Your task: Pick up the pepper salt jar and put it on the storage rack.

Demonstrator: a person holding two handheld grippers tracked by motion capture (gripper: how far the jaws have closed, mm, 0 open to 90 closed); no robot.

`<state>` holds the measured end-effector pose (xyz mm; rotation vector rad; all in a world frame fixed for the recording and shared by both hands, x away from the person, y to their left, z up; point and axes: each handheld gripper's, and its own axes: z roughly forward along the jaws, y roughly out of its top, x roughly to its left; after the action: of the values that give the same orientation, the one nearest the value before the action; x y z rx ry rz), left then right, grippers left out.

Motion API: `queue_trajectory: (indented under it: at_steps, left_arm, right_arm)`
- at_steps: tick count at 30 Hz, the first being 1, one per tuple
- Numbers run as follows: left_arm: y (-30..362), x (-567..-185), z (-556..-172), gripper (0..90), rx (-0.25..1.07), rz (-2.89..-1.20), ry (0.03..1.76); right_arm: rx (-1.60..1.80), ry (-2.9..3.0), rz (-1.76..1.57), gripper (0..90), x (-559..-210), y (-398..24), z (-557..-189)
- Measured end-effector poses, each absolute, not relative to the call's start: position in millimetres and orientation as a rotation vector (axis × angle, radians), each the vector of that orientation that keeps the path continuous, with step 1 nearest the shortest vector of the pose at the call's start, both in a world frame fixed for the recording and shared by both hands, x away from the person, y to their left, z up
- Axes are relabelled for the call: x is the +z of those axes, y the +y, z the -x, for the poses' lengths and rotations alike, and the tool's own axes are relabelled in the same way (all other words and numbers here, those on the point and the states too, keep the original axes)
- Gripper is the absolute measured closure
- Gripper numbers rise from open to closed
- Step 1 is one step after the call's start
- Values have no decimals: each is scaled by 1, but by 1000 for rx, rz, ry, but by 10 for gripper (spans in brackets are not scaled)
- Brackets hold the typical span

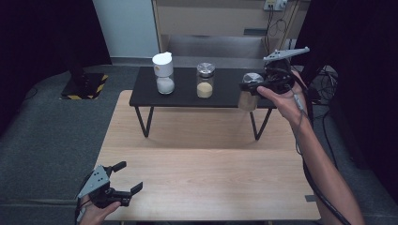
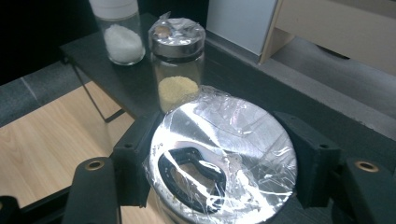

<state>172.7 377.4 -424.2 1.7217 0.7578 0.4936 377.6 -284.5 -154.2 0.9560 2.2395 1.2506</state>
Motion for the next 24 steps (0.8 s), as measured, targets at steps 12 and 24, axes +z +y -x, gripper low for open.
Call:
queue_trajectory:
  at_steps: [12, 24]
  left_arm:
    - [377, -424, -173, 8, 492, -1723, 757]
    - [377, -424, -173, 9, 491, -1723, 756]
  right_arm:
    - [1240, 2185, -1038, 355, -159, -281, -395]
    - [1241, 2121, -1093, 355, -164, -279, -408]
